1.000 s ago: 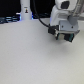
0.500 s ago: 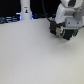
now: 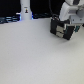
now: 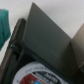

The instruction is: Open the kcup holder, insert the kcup into the holder, and close the kcup holder

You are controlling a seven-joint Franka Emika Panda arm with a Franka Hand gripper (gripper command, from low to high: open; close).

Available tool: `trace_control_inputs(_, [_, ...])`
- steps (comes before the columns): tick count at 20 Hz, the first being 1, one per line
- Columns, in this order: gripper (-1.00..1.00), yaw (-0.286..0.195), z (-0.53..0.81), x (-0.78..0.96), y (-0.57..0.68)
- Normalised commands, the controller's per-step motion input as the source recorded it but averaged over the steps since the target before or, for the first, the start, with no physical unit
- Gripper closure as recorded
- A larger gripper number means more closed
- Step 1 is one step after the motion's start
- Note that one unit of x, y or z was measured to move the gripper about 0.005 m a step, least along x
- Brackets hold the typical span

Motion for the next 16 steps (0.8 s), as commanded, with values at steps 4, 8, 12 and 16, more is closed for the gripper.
trace_control_inputs(4, [-1.0, 0.04, 0.0, -0.55, 0.61])
trace_control_inputs(8, [-1.0, 0.039, 0.0, -0.56, 0.62])
trace_control_inputs(12, [-1.0, 0.043, 0.02, -0.58, 0.58])
trace_control_inputs(16, [-1.0, 0.057, 0.03, -0.63, 0.53])
